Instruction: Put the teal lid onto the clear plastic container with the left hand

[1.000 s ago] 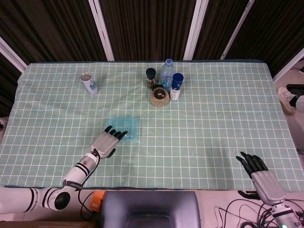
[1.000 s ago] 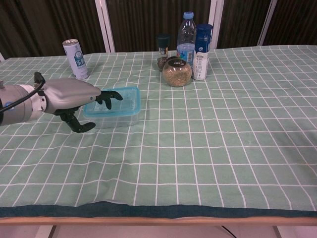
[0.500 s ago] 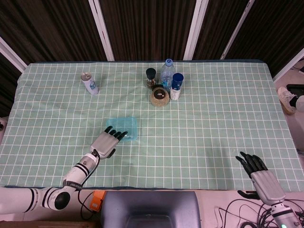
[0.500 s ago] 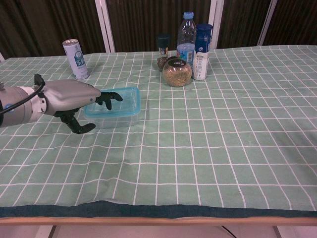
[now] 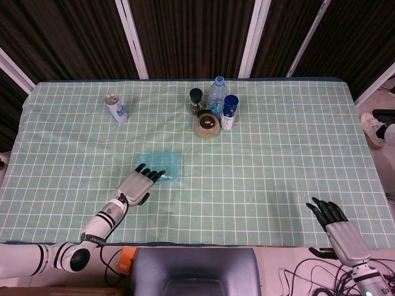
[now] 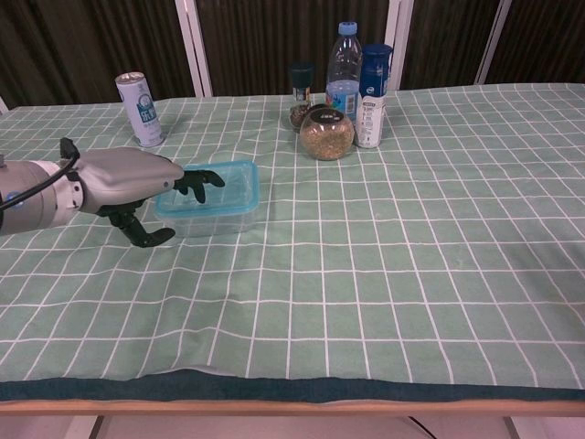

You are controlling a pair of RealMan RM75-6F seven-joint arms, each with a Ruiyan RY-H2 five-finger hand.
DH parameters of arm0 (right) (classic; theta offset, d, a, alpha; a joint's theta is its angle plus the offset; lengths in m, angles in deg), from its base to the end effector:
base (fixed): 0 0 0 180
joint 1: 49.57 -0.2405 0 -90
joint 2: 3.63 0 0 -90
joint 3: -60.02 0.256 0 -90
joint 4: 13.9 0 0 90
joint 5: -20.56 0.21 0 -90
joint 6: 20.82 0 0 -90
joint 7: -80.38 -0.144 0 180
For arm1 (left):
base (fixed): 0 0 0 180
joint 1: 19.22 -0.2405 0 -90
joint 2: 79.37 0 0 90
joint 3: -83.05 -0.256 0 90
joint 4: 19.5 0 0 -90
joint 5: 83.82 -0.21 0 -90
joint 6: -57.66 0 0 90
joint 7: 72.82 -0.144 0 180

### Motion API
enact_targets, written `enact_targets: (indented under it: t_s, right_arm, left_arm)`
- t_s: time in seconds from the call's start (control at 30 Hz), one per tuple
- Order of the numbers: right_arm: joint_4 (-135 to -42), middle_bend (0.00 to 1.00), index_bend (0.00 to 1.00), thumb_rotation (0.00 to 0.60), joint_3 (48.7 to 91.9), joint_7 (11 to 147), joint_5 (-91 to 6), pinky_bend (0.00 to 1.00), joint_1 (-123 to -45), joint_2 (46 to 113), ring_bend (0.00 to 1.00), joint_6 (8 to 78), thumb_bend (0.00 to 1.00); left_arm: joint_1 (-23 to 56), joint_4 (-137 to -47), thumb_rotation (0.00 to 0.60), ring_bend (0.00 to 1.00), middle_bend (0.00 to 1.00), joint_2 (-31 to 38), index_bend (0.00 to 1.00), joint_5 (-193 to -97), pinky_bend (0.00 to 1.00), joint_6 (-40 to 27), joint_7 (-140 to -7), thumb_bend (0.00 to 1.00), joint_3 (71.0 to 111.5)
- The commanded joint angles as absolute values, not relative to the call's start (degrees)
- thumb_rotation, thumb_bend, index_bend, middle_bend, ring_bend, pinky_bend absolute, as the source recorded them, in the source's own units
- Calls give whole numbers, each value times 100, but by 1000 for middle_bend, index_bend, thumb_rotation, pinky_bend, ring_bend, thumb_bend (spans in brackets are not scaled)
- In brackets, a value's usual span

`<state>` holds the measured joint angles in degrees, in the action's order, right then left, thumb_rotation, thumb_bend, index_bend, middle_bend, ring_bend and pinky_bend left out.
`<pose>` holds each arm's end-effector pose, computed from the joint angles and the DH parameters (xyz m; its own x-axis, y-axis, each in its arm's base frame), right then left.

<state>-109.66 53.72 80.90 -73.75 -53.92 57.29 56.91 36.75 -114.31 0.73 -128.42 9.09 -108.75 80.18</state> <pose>-0.3065 -0.1370 0.1276 0.4186 -0.2860 0.8620 -0.9082 -0.1359 0.3959 -0.1496 0.3291 -0.0161 0.7257 0.3968 0.5621 0.6841 -0.5035 -0.5277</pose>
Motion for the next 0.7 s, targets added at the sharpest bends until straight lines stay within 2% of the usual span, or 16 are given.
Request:
enact_targets:
  t_s: [0.03, 0.37, 0.7]
  right_arm:
    - [-10973, 0, 0, 600, 5374, 8095, -7375, 0, -5396, 5729, 0, 5687, 189]
    - [-10975, 0, 0, 600, 5372, 8094, -7370, 0, -5397, 5724, 0, 5680, 189]
    - [-10973, 0, 0, 600, 5368, 8085, -7378, 0, -5393, 5714, 0, 5690, 189]
  left_arm:
    - [3670, -11420, 600, 190, 243, 77, 0, -12852, 115, 920, -10865, 463, 8014]
    - [3664, -11360, 600, 188, 242, 123, 0, -12869, 115, 954, -10843, 465, 8007]
    - [3562, -11730, 600, 181, 238, -196, 0, -13447, 112, 523, -10613, 469, 8296]
